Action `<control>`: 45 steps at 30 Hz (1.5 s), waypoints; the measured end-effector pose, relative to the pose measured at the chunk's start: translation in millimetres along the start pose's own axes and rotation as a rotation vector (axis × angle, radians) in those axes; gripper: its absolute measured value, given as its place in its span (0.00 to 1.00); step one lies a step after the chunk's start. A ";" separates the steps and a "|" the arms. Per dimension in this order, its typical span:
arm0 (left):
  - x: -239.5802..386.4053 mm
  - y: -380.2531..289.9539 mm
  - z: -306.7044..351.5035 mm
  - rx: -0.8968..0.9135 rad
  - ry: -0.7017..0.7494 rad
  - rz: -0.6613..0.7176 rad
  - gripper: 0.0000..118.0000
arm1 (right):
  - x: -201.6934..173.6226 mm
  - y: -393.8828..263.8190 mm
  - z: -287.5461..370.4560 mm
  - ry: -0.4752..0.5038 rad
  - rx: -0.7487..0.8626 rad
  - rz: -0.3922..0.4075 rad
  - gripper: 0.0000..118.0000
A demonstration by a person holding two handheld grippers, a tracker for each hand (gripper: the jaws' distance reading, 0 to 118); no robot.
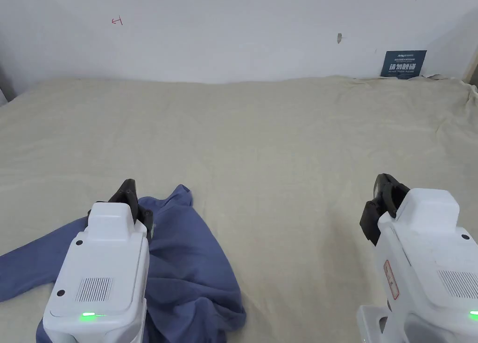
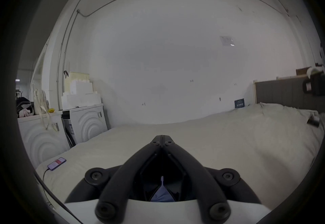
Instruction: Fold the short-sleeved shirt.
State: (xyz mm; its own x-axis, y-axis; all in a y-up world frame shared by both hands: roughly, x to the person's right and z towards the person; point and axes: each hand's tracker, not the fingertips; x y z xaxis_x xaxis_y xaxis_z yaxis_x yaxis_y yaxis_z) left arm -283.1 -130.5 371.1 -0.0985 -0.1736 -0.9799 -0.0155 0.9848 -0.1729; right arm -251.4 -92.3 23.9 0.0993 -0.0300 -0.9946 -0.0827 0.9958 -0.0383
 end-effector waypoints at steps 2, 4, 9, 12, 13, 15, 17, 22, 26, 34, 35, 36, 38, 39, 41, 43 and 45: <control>-1.9 -2.1 -0.6 -0.018 -0.015 0.047 0.00 | -1.8 -1.0 1.3 0.001 0.002 0.024 0.00; -6.3 -3.2 -2.1 -0.028 -0.017 0.096 0.00 | -2.7 -1.2 2.0 0.001 0.003 0.036 0.00; -12.6 1.4 -2.1 -0.013 -0.018 0.127 0.00 | -5.8 -0.4 3.5 0.001 0.014 0.050 0.00; -13.5 2.1 -1.8 -0.009 -0.024 0.129 0.00 | -7.2 0.2 3.9 0.002 0.014 0.045 0.00; -13.9 1.9 -1.9 -0.010 -0.022 0.131 0.00 | -7.4 0.3 4.0 0.001 0.014 0.046 0.00; -14.0 1.5 -1.3 -0.007 -0.020 0.132 0.00 | -7.8 0.5 4.1 0.002 0.014 0.048 0.00; -13.9 1.9 -1.0 -0.008 -0.022 0.131 0.00 | -7.8 0.6 4.3 0.003 0.013 0.049 0.00; -14.4 1.9 0.1 -0.006 -0.023 0.132 0.00 | -6.9 0.6 4.7 0.000 0.013 0.044 0.00; -13.5 2.1 0.4 -0.004 -0.025 0.123 0.00 | -6.5 0.7 5.2 -0.001 0.012 0.045 0.00; -11.2 2.9 0.8 -0.002 -0.031 0.122 0.00 | -4.4 0.8 5.8 -0.002 0.012 0.047 0.00; -11.1 3.0 0.8 -0.002 -0.033 0.122 0.00 | -4.1 0.8 5.8 -0.002 0.013 0.048 0.00; -11.0 3.0 0.9 0.000 -0.034 0.122 0.00 | -4.0 1.0 6.0 -0.004 0.014 0.048 0.00; -10.4 3.1 1.0 0.000 -0.034 0.119 0.00 | -3.7 1.2 6.3 -0.003 0.015 0.047 0.00; -10.3 3.2 0.9 0.000 -0.034 0.117 0.00 | -3.6 1.3 6.2 -0.004 0.015 0.048 0.00; -10.2 3.6 1.2 0.001 -0.036 0.115 0.00 | -3.6 1.4 6.1 -0.005 0.015 0.050 0.00; -10.0 3.8 1.5 0.003 -0.035 0.114 0.00 | -3.6 1.6 6.2 -0.004 0.015 0.051 0.00; -10.0 3.6 1.4 0.004 -0.035 0.114 0.00 | -3.6 1.8 6.4 -0.003 0.015 0.050 0.00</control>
State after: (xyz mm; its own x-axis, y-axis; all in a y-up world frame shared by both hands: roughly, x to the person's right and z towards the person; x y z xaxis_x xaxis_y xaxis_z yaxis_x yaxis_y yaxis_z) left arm -280.8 -125.2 380.2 -0.0642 -0.0610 -0.9961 -0.0021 0.9981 -0.0610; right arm -245.6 -89.9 28.1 0.0983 0.0200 -0.9950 -0.0724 0.9973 0.0129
